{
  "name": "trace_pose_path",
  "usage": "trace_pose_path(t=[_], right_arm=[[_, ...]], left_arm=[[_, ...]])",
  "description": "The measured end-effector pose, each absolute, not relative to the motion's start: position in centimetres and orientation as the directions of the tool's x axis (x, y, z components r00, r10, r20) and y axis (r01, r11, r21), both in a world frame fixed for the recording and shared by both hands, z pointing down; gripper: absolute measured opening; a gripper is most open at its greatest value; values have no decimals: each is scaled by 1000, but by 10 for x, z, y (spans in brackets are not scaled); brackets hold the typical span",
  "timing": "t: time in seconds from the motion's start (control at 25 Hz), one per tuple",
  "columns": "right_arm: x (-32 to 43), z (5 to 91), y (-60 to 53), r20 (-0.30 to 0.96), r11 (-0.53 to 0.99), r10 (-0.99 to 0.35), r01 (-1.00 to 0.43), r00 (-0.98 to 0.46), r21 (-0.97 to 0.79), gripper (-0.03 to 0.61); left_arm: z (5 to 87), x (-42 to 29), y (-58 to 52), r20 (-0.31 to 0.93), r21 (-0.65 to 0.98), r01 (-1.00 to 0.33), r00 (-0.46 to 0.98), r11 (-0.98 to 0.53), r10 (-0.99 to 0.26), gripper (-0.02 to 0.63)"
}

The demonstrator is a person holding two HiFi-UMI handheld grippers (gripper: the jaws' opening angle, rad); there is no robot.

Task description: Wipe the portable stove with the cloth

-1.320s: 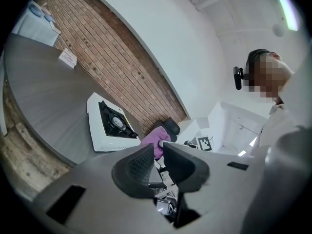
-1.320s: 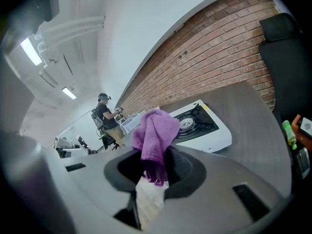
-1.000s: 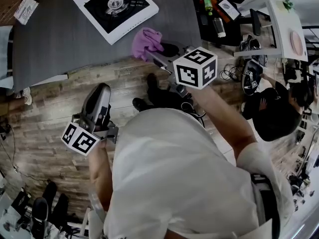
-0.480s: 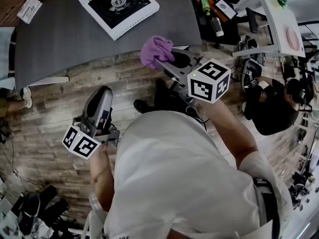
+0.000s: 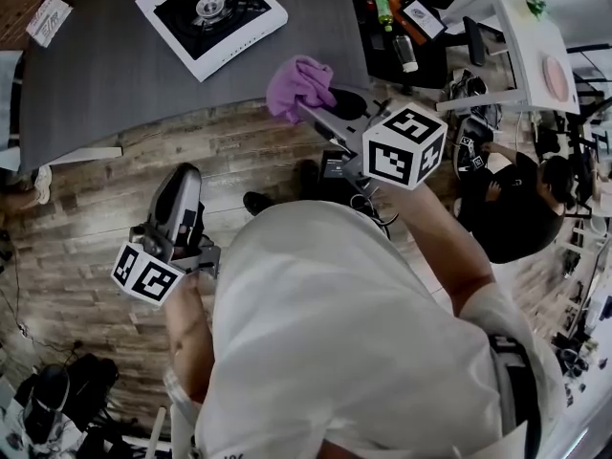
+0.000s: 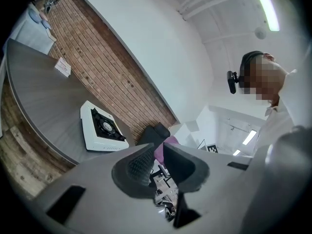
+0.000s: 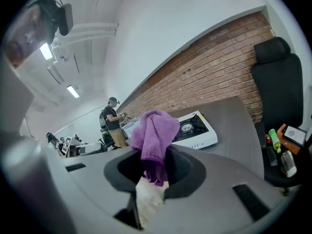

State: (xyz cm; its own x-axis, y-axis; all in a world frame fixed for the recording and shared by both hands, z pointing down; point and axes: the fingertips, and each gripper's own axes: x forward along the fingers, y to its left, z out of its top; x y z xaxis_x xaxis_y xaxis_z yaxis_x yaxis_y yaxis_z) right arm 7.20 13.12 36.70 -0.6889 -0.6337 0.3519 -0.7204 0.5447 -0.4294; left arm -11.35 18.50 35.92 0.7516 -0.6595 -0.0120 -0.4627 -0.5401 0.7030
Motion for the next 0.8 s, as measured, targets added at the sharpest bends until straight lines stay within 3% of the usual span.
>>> trace_pose_path(t=[0.8], right_arm=[[120,373,124,352,571,-584,-679,-731,-462,103]], left_arm=[[347,-38,177,8,692,-471,763,-547,-646,65]])
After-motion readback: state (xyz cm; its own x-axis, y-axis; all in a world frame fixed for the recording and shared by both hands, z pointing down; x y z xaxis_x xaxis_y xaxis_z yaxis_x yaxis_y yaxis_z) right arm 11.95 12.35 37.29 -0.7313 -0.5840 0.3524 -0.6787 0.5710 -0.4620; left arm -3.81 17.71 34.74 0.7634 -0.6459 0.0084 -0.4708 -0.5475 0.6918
